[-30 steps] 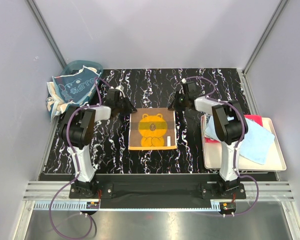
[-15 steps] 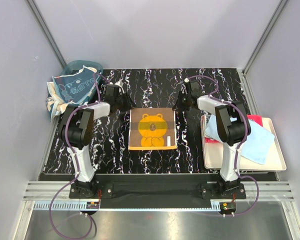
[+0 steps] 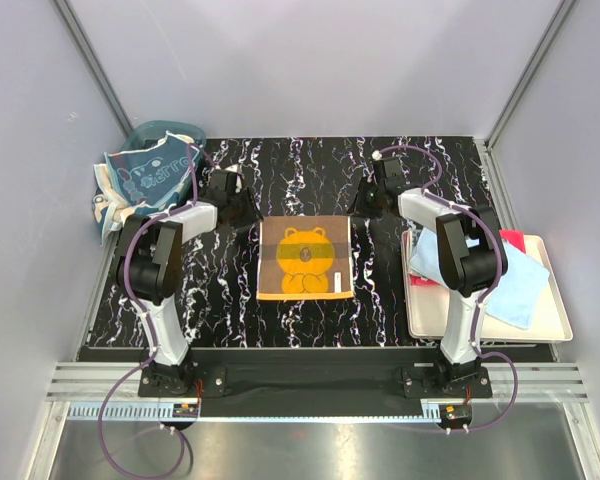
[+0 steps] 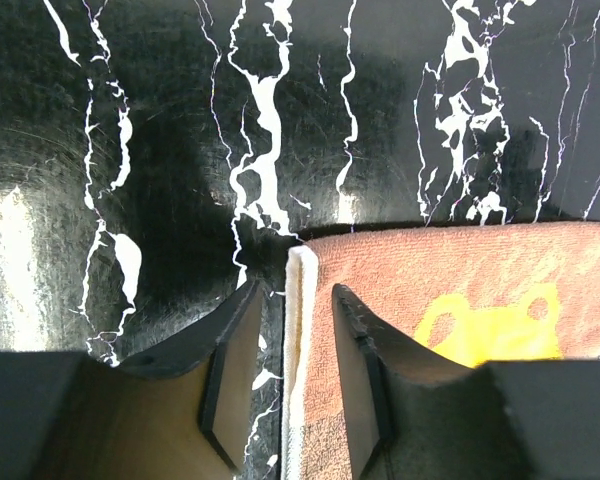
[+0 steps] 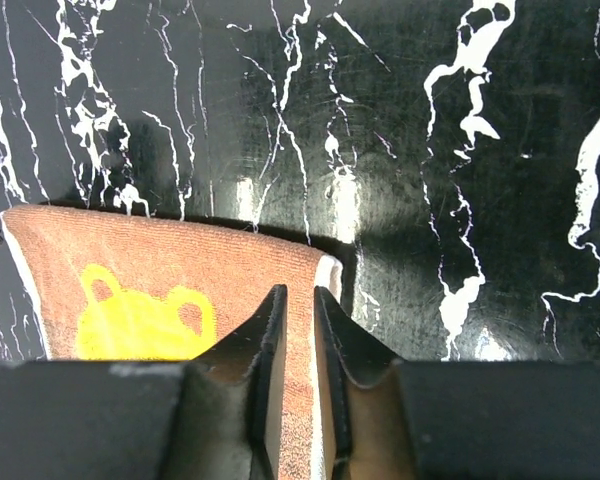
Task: Fold and stack the towels
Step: Fold the towel
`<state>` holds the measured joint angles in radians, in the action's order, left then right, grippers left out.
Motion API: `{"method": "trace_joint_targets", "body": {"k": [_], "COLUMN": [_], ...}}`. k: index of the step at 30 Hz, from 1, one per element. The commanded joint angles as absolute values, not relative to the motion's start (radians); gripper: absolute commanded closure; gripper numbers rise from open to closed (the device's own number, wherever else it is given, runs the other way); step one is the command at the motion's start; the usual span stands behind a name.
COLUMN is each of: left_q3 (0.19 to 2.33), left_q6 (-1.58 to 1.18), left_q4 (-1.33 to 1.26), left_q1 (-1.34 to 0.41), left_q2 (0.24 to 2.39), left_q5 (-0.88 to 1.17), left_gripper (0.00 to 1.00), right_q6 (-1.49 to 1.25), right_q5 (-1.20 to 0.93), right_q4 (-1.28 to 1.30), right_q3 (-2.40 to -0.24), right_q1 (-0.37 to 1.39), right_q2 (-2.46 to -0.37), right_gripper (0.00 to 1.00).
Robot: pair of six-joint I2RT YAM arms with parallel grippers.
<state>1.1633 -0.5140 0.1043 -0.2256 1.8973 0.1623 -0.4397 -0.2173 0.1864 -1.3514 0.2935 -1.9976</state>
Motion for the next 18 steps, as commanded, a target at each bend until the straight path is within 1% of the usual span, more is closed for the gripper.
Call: {"method": "trace_joint_targets", "body": {"k": [1,11,12,18], "left_q3": [1.215,1.246,1.246,1.247], "left_q6": [-0.482,-0.476,-0.476,-0.477], "left_q4": [0.092,0.107,0.11,0.106], "left_q1": [-0.227,-0.23,-0.232,-0.235], "left_q2": [1.902,1.95,1.956,1.982], "left_q5": [0.163,0.163,0.16,0.155], "left_gripper": [0.6,0.59,0.59,0.59], "right_q6": [-0.419,-0.414,-0.414,-0.416], "right_q5": [-0.179,-0.173,-0.178,-0.195], "right_q4": [0.193,0.189,0.186,0.183], "right_q3": [-1.355,-1.347,-1.347,-1.358], "right_q1": [0.287,0.288,0.288,0.29], "right_q2": [-1.948,-1.99,-1.997,-2.036], "right_gripper": [0.76,0.67,0.64,0.64]}}
